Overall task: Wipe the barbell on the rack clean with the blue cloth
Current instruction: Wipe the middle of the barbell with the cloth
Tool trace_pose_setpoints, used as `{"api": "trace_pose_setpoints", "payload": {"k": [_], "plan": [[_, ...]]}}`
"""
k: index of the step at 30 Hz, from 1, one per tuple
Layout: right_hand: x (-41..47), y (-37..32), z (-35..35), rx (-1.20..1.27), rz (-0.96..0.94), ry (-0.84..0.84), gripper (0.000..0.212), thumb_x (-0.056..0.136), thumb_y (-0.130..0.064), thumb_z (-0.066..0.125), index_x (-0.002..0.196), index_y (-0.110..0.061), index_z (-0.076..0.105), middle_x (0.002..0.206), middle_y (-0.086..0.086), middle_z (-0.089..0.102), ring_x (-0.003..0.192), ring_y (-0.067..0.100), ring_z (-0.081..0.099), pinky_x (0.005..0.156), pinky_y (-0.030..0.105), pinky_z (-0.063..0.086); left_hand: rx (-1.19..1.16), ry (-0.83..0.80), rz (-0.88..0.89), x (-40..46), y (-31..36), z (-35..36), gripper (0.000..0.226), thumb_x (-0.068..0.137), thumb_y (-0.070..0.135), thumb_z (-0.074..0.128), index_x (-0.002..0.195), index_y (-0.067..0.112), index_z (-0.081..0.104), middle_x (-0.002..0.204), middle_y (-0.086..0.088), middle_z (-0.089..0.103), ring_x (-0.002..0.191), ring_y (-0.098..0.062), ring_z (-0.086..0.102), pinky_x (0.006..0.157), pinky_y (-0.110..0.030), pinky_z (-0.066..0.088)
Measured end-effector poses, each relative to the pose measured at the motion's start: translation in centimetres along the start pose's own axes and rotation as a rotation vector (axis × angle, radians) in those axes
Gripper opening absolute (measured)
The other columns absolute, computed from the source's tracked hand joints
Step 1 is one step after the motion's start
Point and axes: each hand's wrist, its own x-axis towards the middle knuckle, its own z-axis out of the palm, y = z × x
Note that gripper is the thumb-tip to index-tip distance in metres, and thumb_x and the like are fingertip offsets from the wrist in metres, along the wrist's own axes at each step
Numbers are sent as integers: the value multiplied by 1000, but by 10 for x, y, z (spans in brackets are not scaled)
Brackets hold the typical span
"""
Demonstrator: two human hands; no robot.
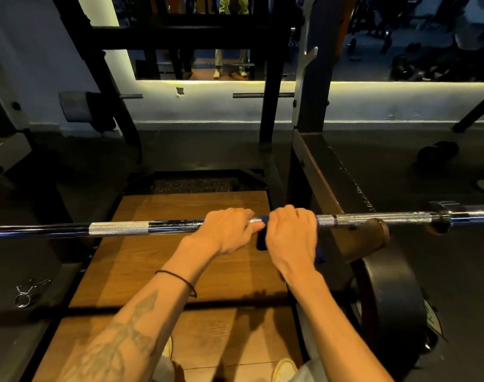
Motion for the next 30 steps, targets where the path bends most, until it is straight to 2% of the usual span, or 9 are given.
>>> {"api": "trace_pose_setpoints", "payload": {"k": [4,6,10,15,20,23,25,28,30], "plan": [[3,5,-6,10,-225,77,34,97,-27,32,77,-21,59,74,-1,56,65,24,51,66,41,41,-65,-289,-74,16,-1,-19,47,102,55,34,117,16,58,111,-4,64,105,-28,60,84,-39,44],[10,24,-9,2,-288,102,31,94,-26,34,68,-23,51,64,-1,52,55,25,49,56,41,38,-124,-308,-58,18,-5,-20,41,102,51,40,116,16,58,111,-5,67,104,-28,61,88,-41,48],[15,68,-6,-58,-93,33,34,98,-32,24,69,-27,42,67,2,53,64,29,51,64,43,30,-16,-33,25,0,-6,-4,43,100,55,42,123,21,57,111,-1,67,98,-24,63,82,-38,50],[-1,62,-1,18,123,94,40,98,-30,28,72,-19,56,73,2,52,73,26,50,80,43,37,-9,347,85,-24,5,24,38,97,49,51,121,22,60,103,3,64,93,-18,59,84,-36,45],[5,1,-13,-82,-106,-25,39,94,-29,25,73,-22,57,74,3,58,67,26,55,66,42,38,-87,492,62,-26,11,32,22,91,31,66,108,17,67,91,0,66,85,-23,60,79,-38,45],[1,-22,-12,6,-188,24,37,100,-30,28,74,-25,54,74,-2,55,65,20,45,65,38,32,-99,559,76,-30,14,32,10,87,18,61,95,15,67,84,0,65,79,-23,60,77,-38,47],[1,-3,-9,-38,-294,28,35,96,-29,29,71,-24,52,70,0,55,59,22,40,59,39,27,-120,582,99,-30,12,35,15,82,19,72,95,13,67,84,-1,66,78,-25,61,75,-40,49],[8,50,-12,-104,-221,94,28,87,-22,35,65,-18,52,60,8,53,51,31,49,52,39,27,-160,642,123,-29,7,43,21,86,31,71,101,16,67,89,1,67,83,-22,60,79,-36,46],[4,73,-12,-98,-111,54,29,90,-23,31,69,-20,51,64,6,51,58,32,51,59,40,29,-182,719,118,-32,10,51,24,86,28,71,106,16,68,96,2,68,89,-17,61,86,-32,45]]}}
